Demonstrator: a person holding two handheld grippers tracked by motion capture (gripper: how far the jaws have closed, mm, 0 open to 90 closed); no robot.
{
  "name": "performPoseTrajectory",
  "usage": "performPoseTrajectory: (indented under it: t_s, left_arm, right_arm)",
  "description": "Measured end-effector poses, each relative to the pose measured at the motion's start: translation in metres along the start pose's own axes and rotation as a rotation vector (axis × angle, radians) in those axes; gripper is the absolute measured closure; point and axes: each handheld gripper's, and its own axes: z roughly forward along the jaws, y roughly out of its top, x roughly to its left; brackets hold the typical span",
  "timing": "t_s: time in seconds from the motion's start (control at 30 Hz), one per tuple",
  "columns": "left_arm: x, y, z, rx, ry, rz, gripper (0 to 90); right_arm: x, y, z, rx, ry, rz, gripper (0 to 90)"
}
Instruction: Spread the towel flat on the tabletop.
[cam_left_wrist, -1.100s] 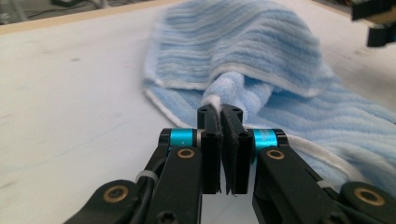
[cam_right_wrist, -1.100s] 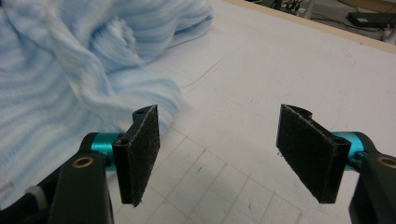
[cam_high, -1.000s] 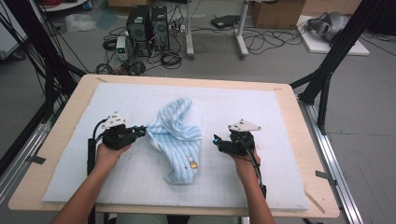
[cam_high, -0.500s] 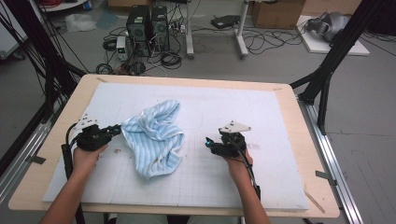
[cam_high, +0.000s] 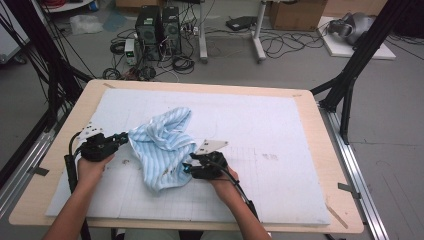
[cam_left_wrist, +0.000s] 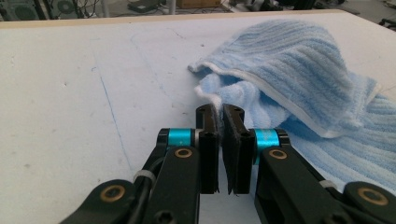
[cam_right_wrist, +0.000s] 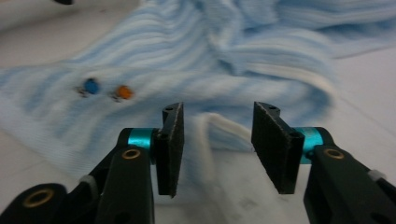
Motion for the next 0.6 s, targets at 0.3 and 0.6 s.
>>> performPoseTrajectory:
  t_s: [0.3, 0.6]
  left_arm:
    - [-0.003, 0.0, 0.001, -0.002, -0.01, 0.002, 84.7]
    - [-0.006, -0.003, 0.004, 0.005, -0.016, 0.001, 84.5]
  right_arm:
    - [-0.004, -0.008, 0.004, 0.131, -0.106, -0.069, 86.2]
    - [-0.028, -0.025, -0.037, 0.2, -0.232, -0.025, 86.2]
